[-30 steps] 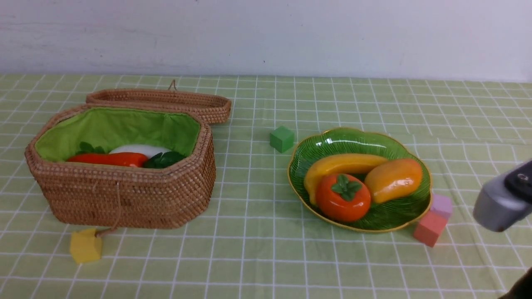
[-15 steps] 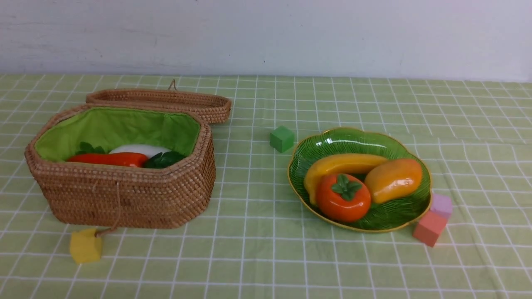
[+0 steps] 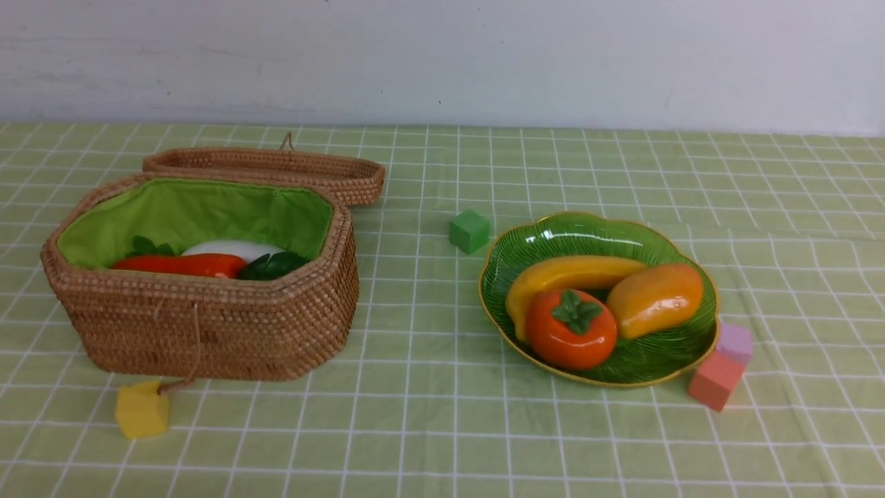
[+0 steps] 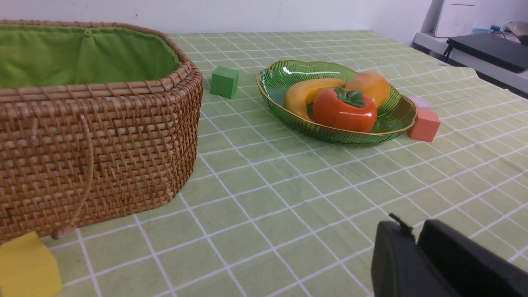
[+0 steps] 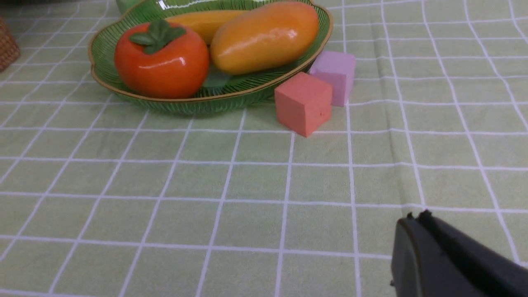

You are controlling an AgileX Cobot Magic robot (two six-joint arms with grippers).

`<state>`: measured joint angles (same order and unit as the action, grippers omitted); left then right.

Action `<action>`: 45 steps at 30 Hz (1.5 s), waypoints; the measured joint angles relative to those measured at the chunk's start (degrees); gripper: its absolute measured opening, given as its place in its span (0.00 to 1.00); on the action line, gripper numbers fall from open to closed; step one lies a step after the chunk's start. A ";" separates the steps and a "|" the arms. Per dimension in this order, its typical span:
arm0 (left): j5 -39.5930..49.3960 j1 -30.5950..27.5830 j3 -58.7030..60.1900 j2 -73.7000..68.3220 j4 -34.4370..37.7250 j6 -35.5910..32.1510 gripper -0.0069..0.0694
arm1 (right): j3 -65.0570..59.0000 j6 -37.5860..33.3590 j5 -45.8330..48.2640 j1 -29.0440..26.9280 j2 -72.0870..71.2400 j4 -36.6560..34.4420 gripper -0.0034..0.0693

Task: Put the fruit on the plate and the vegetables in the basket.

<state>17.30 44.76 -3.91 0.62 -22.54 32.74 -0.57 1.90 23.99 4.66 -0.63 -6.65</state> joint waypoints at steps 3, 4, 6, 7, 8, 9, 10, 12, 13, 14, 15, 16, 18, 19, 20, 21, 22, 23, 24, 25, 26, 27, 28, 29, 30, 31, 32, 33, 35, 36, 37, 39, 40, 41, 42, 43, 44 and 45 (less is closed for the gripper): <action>0.00 0.00 0.00 0.00 0.00 0.00 0.19 | 0.00 0.00 -0.05 0.00 0.00 0.00 0.03; 0.00 0.00 0.00 0.00 0.00 0.00 0.19 | 0.00 0.00 -0.05 0.00 0.00 0.00 0.03; 0.00 0.00 0.00 0.00 0.00 0.00 0.20 | 0.00 0.00 -0.05 0.00 0.00 0.00 0.03; 0.00 0.00 0.00 0.00 0.00 0.00 0.20 | 0.00 0.00 -0.05 0.00 0.00 0.00 0.03; 0.00 0.00 0.00 0.00 0.00 0.00 0.20 | 0.00 0.00 -0.05 0.00 0.00 0.00 0.03; 0.00 0.00 0.00 0.00 0.00 0.00 0.20 | 0.00 0.00 -0.05 0.00 0.00 0.00 0.03; 0.00 0.00 0.00 0.00 0.00 0.00 0.21 | 0.00 0.00 -0.13 0.00 0.00 0.00 0.03; 0.00 0.00 0.00 0.00 0.00 0.00 0.21 | -0.05 0.00 -0.13 0.00 0.00 0.00 0.03; 0.00 0.00 0.00 0.00 0.00 0.00 0.21 | -0.05 0.00 -0.14 0.00 0.00 0.00 0.03; 0.00 0.00 0.00 0.00 0.00 0.00 0.21 | -0.05 0.00 -0.20 0.00 0.00 0.00 0.03; 0.00 0.00 0.00 0.00 0.00 0.00 0.21 | -0.05 0.00 -0.26 0.00 0.00 0.00 0.03; 0.00 0.00 0.00 0.00 0.00 0.00 0.21 | -0.05 0.00 -0.26 0.00 0.00 0.00 0.03; 0.00 0.00 0.00 0.00 0.00 0.00 0.21 | -0.05 0.06 -0.26 0.00 0.00 0.00 0.03; 0.00 0.00 0.00 0.00 0.00 0.00 0.21 | -0.06 0.06 -0.26 0.00 0.00 0.00 0.03; 0.00 0.00 0.00 0.00 0.00 0.00 0.21 | -0.06 0.06 -0.26 0.00 0.00 0.00 0.03; -0.05 0.00 0.13 0.00 -0.05 0.00 0.21 | -0.06 0.06 -0.31 0.00 0.00 -0.09 0.04; -0.05 -0.05 0.36 0.00 -0.17 -0.13 0.21 | -0.06 0.06 -0.31 0.00 0.00 -0.07 0.04; -0.05 -0.43 0.57 0.00 -0.07 -0.68 0.21 | -0.06 0.12 -0.31 0.00 0.00 -0.02 0.04; -0.07 -1.16 0.57 0.00 0.36 -1.05 0.21 | -0.06 0.12 -0.31 0.00 0.00 -0.02 0.04; -0.56 -2.73 0.57 0.00 1.31 -1.33 0.21 | -0.06 0.12 -0.31 0.00 0.00 -0.02 0.04; -0.71 -3.13 0.57 0.00 1.53 -1.36 0.21 | -0.06 0.12 -0.31 0.00 0.00 -0.02 0.04; -1.96 -6.56 0.57 0.00 3.42 -1.77 0.19 | -0.06 0.12 -0.31 0.00 0.00 -0.02 0.05; -3.37 -9.57 0.57 0.00 5.03 -2.52 0.16 | -0.06 0.12 -0.31 0.00 0.00 -0.02 0.05; -5.54 -14.11 0.57 0.00 7.54 -4.11 0.11 | -0.06 0.12 -0.31 0.00 0.00 -0.02 0.05; -6.59 -16.03 0.67 0.00 8.75 -5.57 0.09 | -0.06 0.12 -0.31 0.00 0.00 -0.02 0.05; -7.35 -17.32 0.70 0.00 9.64 -5.98 0.07 | -0.06 0.12 -0.31 0.00 0.00 -0.02 0.05; -10.31 -22.24 1.39 0.00 13.75 -9.98 0.07 | -0.06 0.12 -0.31 0.00 0.00 -0.02 0.05; -11.76 -24.47 1.83 0.00 16.06 -11.75 0.07 | -0.06 0.12 -0.31 0.00 0.00 -0.02 0.05; -13.85 -29.19 3.91 0.00 21.48 -15.17 0.07 | -0.06 0.12 -0.31 0.00 0.00 -0.02 0.05; -13.40 -31.28 4.98 0.00 23.74 -16.42 0.07 | -0.06 0.12 -0.31 0.00 0.00 -0.02 0.05; -12.35 -32.56 5.18 0.00 24.75 -16.96 0.07 | -0.06 0.12 -0.37 0.00 0.00 -0.02 0.05; -7.48 -33.89 5.32 0.00 25.08 -17.61 0.07 | -0.06 0.12 -0.37 0.00 0.00 -0.02 0.05; -6.83 -33.89 5.39 0.00 25.08 -17.66 0.07 | -0.06 0.12 -0.37 0.00 0.00 -0.02 0.05; -1.73 -34.11 5.43 0.00 24.94 -17.79 0.07 | -0.06 0.12 -0.37 0.00 0.00 -0.02 0.05; 1.43 -34.15 5.57 0.00 24.88 -17.79 0.07 | -0.06 0.12 -0.37 0.00 0.00 -0.02 0.05; 3.47 -34.12 5.64 0.00 24.88 -17.79 0.07 | -0.06 0.12 -0.37 0.00 0.00 -0.02 0.05; 4.46 -34.12 5.64 0.00 24.88 -17.66 0.07 | -0.06 0.12 -0.37 0.00 0.00 -0.02 0.05; 4.59 -34.16 5.64 0.00 24.95 -17.26 0.07 | -0.06 0.12 -0.37 0.00 0.00 -0.02 0.05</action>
<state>21.89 10.59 1.73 0.62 2.42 15.48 -0.63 2.02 23.62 4.66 -0.63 -6.67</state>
